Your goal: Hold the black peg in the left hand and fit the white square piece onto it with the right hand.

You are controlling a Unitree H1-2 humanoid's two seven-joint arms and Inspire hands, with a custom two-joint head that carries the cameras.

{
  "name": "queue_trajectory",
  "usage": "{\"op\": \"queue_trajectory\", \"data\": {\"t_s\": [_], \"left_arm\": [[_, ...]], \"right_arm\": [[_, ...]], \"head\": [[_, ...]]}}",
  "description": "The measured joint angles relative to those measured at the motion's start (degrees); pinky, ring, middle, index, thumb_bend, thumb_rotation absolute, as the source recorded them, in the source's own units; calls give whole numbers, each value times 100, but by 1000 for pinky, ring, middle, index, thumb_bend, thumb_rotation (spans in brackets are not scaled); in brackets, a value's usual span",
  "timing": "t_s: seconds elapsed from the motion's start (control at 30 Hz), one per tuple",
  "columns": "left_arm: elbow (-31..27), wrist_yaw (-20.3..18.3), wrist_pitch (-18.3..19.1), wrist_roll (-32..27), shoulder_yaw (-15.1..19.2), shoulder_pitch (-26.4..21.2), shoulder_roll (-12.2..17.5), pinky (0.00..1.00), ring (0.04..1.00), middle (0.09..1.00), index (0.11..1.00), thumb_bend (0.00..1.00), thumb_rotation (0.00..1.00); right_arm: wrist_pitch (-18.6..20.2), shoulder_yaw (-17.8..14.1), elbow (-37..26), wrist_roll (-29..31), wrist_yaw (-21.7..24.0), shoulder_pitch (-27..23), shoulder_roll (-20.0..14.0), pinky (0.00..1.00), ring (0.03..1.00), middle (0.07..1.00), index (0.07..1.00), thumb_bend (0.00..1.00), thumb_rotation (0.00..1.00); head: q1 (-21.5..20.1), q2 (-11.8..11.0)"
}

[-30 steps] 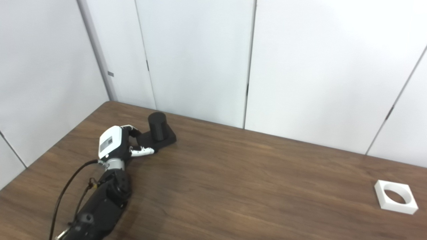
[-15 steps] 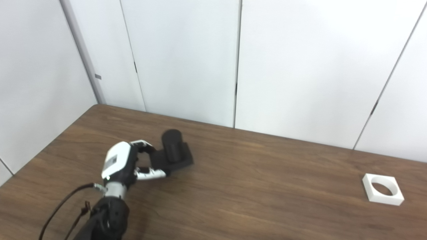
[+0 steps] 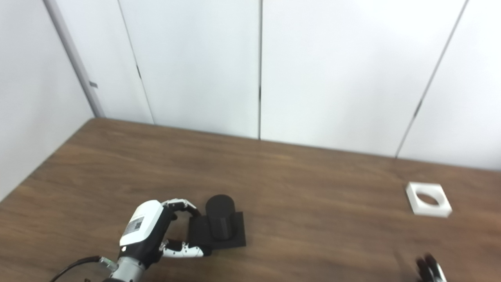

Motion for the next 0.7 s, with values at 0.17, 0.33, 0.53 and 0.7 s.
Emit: {"op": "queue_trajectory", "data": {"t_s": [0.17,0.33,0.53,0.7], "left_arm": [[-155,-313,-149,217,-296,265,-112,689,766,708,484,520,46],[-206,-444,-394,458,-523,454,-166,783,769,710,484,520,46],[-128,-507,-888,585,-814,630,-183,871,774,705,484,520,46],[25,-470,-1140,627,-820,615,-203,927,778,699,483,520,47]], "right_arm": [[183,73,-252,-147,-89,2,15,1000,978,956,986,614,1000],[406,159,-509,-226,-146,10,23,1000,982,939,975,575,1000],[622,226,-738,-394,-248,11,25,1000,968,926,971,596,1000],[700,324,-771,-462,-334,6,24,1000,963,920,962,604,1000]], "head": [[-307,184],[-606,386],[-852,545],[-1011,659]]}}
